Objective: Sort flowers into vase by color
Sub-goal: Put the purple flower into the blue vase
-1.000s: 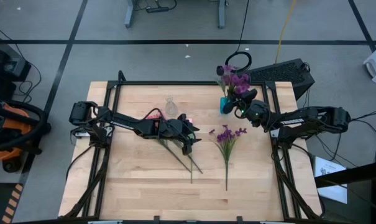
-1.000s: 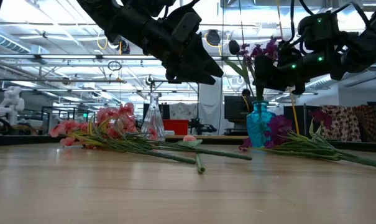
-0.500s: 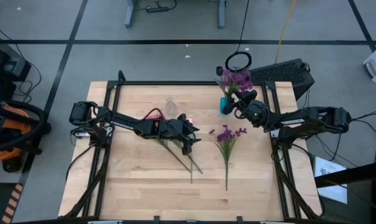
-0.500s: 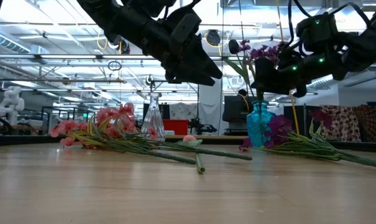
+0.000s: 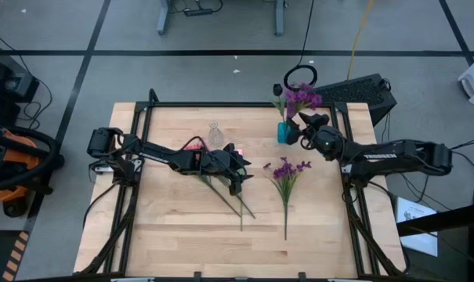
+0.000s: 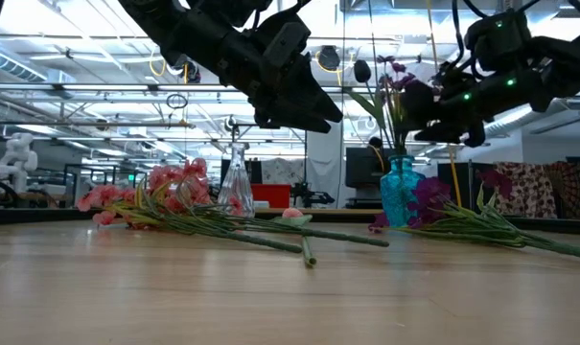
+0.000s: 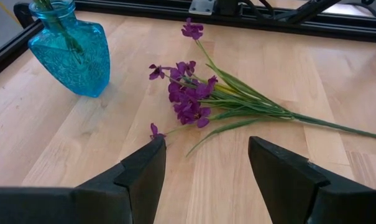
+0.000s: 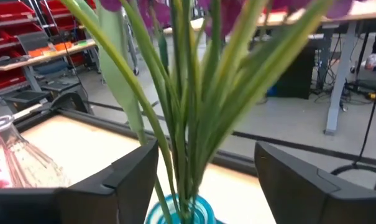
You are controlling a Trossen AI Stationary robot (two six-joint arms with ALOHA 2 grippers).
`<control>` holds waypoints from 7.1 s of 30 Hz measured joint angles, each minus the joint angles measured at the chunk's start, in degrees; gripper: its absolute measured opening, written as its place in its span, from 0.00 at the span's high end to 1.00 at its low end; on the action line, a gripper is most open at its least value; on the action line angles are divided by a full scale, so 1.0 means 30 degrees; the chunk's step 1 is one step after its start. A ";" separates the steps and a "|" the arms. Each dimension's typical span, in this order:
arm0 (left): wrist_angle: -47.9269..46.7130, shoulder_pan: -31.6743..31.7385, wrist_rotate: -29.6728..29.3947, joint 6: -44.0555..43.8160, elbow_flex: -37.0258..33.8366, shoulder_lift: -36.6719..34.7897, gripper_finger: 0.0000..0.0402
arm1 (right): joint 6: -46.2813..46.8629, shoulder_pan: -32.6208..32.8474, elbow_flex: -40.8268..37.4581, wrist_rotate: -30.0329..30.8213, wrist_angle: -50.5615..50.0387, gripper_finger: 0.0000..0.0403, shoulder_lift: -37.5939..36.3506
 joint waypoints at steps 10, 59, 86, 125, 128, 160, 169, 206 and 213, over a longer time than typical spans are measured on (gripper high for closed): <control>-0.0051 0.0000 0.0000 0.0000 0.0000 0.0000 0.42 | 0.1130 0.1359 0.0000 -0.0067 -0.4226 0.34 -0.4065; -0.0488 -0.0222 0.0495 -0.0189 0.0007 0.0000 0.42 | 2.3534 1.5973 0.8211 -0.4983 -2.2935 0.34 0.5654; -0.0466 -0.0211 0.0488 -0.0146 0.0007 0.0000 0.42 | 2.2062 1.4447 0.8218 -0.4000 -1.9865 0.42 0.9497; -0.0441 -0.0208 -0.0040 -0.0120 0.0007 0.0000 0.42 | 1.5962 1.7237 0.8167 0.6925 -1.8294 0.99 0.2267; -0.0118 -0.0255 0.0224 -0.0175 0.0007 0.0000 0.42 | 1.3549 1.7948 0.8174 0.9159 -1.7050 0.99 0.1284; 1.0734 -0.1836 0.2724 -0.0007 0.0007 0.2186 0.45 | -1.2645 1.6320 0.8174 0.4422 0.9490 0.99 0.6294; 1.0120 -0.1782 0.2710 0.0503 0.0000 0.2186 0.77 | -1.3049 1.6327 0.8174 0.4485 0.9598 0.98 0.6343; 0.5047 -0.0029 0.2492 0.1027 -0.0002 0.1744 0.96 | 0.0739 1.9522 0.8167 1.4161 -0.4437 0.37 0.5868; 0.5103 -0.0262 0.2486 0.1530 -0.0007 0.1674 0.96 | -0.2865 1.8302 0.8167 1.2310 -0.0833 0.37 0.5942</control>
